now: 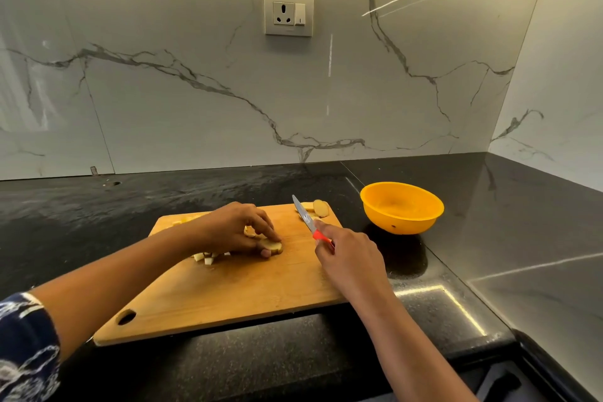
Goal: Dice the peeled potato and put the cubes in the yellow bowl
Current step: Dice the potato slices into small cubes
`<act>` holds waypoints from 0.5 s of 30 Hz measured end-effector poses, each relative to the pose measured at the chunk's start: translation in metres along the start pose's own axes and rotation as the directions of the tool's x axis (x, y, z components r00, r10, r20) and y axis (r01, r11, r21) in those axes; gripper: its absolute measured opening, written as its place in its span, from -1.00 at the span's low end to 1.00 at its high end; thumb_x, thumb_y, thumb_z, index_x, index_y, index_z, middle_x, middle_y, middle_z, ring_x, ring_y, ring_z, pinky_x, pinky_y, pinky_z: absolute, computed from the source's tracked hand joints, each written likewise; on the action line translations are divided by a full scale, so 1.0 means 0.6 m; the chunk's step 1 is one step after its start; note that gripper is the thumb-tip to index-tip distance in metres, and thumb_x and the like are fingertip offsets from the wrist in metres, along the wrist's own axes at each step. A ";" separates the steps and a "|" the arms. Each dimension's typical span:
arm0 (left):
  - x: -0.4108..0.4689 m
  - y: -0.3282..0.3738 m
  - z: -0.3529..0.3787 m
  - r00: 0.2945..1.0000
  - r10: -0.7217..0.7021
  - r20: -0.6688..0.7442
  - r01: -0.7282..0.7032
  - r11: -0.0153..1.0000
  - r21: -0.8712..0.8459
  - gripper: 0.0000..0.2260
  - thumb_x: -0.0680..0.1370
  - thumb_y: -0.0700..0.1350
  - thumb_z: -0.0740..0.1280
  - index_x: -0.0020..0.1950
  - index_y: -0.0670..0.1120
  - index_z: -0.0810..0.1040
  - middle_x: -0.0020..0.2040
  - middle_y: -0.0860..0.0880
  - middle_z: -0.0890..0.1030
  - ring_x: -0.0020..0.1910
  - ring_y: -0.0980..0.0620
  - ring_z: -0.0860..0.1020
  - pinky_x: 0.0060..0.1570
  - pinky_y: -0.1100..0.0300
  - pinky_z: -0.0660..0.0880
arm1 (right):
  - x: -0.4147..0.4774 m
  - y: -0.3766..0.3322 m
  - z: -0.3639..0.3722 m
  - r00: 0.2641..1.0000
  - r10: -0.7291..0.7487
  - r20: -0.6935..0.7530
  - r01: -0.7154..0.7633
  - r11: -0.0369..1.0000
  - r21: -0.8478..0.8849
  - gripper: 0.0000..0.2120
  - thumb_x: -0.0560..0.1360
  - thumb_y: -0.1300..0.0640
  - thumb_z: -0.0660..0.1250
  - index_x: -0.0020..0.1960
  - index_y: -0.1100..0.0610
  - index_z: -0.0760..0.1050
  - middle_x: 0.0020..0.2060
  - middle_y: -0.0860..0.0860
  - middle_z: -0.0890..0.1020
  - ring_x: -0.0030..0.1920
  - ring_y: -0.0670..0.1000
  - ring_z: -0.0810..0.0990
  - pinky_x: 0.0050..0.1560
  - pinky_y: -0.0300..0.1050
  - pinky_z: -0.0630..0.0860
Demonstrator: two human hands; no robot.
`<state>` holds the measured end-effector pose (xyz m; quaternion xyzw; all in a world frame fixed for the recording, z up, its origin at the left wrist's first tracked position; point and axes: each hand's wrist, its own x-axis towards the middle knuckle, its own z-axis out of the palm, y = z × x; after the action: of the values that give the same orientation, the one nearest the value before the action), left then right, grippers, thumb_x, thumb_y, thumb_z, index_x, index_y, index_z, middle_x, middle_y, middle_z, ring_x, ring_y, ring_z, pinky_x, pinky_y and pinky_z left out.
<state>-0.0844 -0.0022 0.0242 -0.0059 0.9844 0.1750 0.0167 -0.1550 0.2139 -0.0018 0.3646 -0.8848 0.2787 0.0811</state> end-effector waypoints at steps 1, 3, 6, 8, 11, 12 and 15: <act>-0.002 0.004 0.005 0.999 -0.032 -0.033 0.032 0.999 0.003 -0.75 0.45 0.03 0.42 0.12 0.14 0.59 0.07 0.19 0.52 0.05 0.20 0.46 0.06 0.31 0.44 | 0.000 0.000 0.000 1.000 0.004 -0.001 -0.004 1.000 0.000 -0.59 0.61 0.00 0.19 0.45 -0.14 0.30 0.15 -0.09 0.61 0.05 -0.10 0.54 -0.06 -0.24 0.46; -0.009 0.019 0.018 0.987 -0.093 -0.135 0.098 0.995 0.033 -0.71 0.42 0.12 0.41 0.11 0.11 0.60 0.03 0.15 0.55 -0.03 0.17 0.48 -0.05 0.34 0.45 | 0.000 -0.001 0.000 1.000 0.014 -0.009 -0.014 1.000 -0.006 -0.59 0.61 -0.01 0.19 0.45 -0.15 0.30 0.12 -0.09 0.61 0.03 -0.09 0.55 -0.07 -0.22 0.48; -0.023 0.046 0.042 0.927 -0.162 -0.338 0.232 0.957 0.177 -0.60 0.41 0.28 0.32 0.14 0.10 0.59 0.05 0.16 0.59 -0.06 0.24 0.47 0.00 0.33 0.42 | -0.003 -0.005 -0.003 0.999 0.018 -0.030 -0.019 0.999 -0.037 -0.59 0.61 -0.01 0.18 0.45 -0.14 0.30 0.09 -0.10 0.62 -0.01 -0.10 0.55 -0.08 -0.20 0.52; -0.032 0.058 0.053 0.902 -0.211 -0.376 0.338 0.887 0.315 -0.43 0.37 0.44 0.15 0.22 0.14 0.53 0.17 0.17 0.56 0.10 0.21 0.45 0.20 0.16 0.33 | -0.006 -0.008 -0.008 1.000 -0.006 -0.014 0.004 0.997 -0.082 -0.60 0.61 -0.02 0.17 0.44 -0.14 0.31 0.08 -0.09 0.62 -0.01 -0.09 0.55 -0.10 -0.21 0.50; -0.050 0.058 0.056 0.906 -0.158 -0.393 0.314 0.873 0.374 -0.14 0.25 0.57 -0.18 0.36 0.17 0.40 0.34 0.18 0.45 0.30 0.16 0.38 0.27 0.11 0.26 | -0.023 -0.011 -0.022 0.998 -0.035 0.055 0.042 0.990 -0.131 -0.60 0.61 -0.04 0.16 0.44 -0.14 0.30 0.06 -0.06 0.61 0.02 -0.06 0.56 -0.08 -0.19 0.48; -0.057 0.053 0.055 0.912 -0.118 -0.393 0.276 0.885 0.374 -0.09 0.23 0.55 -0.27 0.40 0.17 0.35 0.39 0.18 0.40 0.35 0.16 0.35 0.31 0.12 0.24 | -0.031 -0.012 -0.027 0.995 -0.049 0.082 0.060 0.988 -0.140 -0.60 0.61 -0.04 0.15 0.44 -0.14 0.30 0.06 -0.06 0.61 0.01 -0.05 0.56 -0.07 -0.18 0.48; -0.075 0.030 0.054 0.962 -0.004 -0.272 0.121 0.901 0.417 -0.05 0.25 0.52 -0.47 0.46 0.15 0.17 0.47 0.19 0.24 0.44 0.21 0.20 0.44 0.13 0.08 | -0.056 -0.015 -0.036 0.988 -0.094 0.123 0.111 0.984 -0.143 -0.59 0.61 -0.05 0.13 0.45 -0.14 0.28 0.05 -0.06 0.59 -0.04 -0.06 0.52 -0.11 -0.19 0.45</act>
<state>-0.0386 0.0258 0.0017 -0.0572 0.9913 -0.0492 -0.1083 -0.1258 0.2409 0.0084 0.4181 -0.8864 0.1857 0.0710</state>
